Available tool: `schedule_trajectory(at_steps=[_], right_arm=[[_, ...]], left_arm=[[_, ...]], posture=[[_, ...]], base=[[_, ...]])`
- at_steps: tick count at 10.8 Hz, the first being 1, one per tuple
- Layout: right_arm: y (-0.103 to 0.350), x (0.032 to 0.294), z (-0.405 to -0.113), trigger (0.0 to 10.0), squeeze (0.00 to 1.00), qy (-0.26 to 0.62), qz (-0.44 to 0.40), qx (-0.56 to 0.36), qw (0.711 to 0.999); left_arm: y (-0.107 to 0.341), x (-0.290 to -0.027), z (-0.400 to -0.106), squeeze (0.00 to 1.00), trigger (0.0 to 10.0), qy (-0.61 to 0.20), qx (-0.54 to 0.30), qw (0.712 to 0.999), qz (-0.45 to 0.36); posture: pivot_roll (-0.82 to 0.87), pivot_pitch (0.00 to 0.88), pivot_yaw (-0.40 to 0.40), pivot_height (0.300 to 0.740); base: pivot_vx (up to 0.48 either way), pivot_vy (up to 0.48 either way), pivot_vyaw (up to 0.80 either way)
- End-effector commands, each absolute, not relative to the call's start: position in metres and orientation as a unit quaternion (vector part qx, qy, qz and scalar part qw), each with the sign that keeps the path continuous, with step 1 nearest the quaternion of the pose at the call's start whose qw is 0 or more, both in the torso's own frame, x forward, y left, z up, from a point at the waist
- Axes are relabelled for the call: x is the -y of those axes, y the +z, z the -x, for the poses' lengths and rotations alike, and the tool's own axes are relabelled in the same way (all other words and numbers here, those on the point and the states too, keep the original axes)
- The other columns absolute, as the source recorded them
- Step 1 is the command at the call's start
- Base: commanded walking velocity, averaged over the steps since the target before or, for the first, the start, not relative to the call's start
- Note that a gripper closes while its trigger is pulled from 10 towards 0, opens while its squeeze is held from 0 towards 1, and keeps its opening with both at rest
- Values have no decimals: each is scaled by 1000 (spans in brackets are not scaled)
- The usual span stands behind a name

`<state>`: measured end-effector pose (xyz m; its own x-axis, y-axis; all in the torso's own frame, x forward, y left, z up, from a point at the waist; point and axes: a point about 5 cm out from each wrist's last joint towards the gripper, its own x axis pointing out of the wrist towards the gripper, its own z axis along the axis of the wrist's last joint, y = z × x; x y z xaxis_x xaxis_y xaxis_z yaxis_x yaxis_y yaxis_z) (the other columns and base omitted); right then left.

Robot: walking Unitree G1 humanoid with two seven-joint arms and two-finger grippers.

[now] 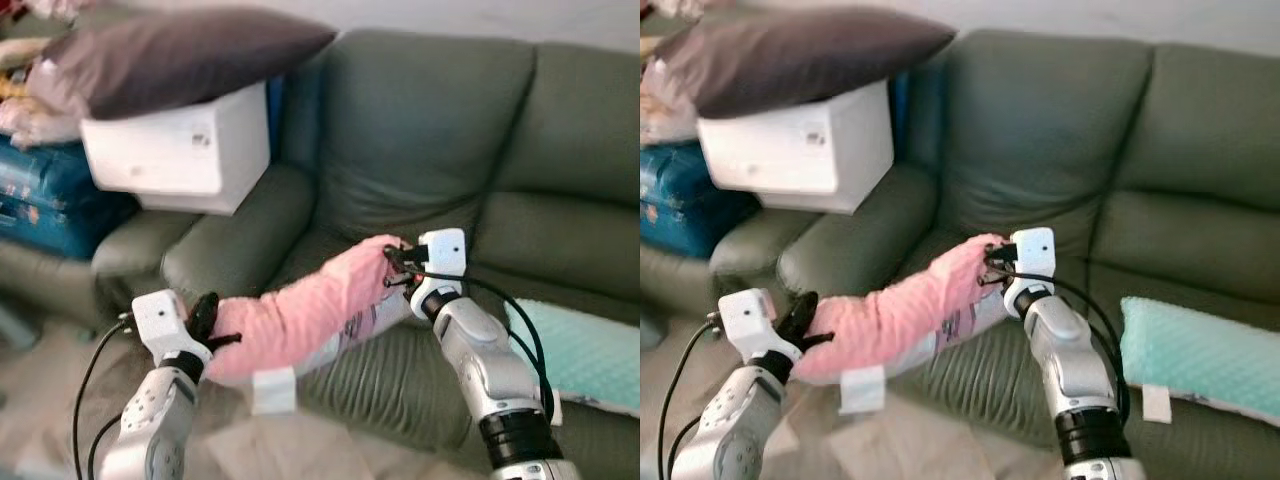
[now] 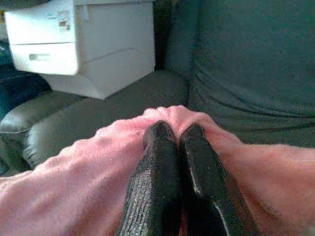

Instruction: Move the pillow to the sofa

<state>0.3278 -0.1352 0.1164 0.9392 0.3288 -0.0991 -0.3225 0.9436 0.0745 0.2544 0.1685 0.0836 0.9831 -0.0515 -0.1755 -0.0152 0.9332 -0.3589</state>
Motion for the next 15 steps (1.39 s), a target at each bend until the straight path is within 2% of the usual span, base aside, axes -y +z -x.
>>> schedule_trajectory(at_steps=[1, 4, 8, 15], right_arm=[[128, 134, -330, 10000, 0, 165, -27, -32, 985], [127, 134, -330, 10000, 0, 165, -26, -32, 985], [127, 134, -331, 10000, 0, 164, -24, -33, 986], [124, 134, -331, 10000, 0, 161, -27, -43, 986]], left_arm=[[88, -168, -255, 0, 10000, -16, -82, 981, 176], [87, -167, -255, 0, 10000, -19, -89, 981, 173], [82, -160, -255, 0, 10000, -25, -108, 976, 189], [79, -163, -255, 0, 10000, -9, -123, 972, 199]], posture=[[-214, 0, 36, 740], [-218, 0, 36, 740], [-214, 0, 37, 740], [-215, 0, 40, 740]], base=[[454, 0, 0], [454, 0, 0], [0, 0, 0], [0, 0, -79]])
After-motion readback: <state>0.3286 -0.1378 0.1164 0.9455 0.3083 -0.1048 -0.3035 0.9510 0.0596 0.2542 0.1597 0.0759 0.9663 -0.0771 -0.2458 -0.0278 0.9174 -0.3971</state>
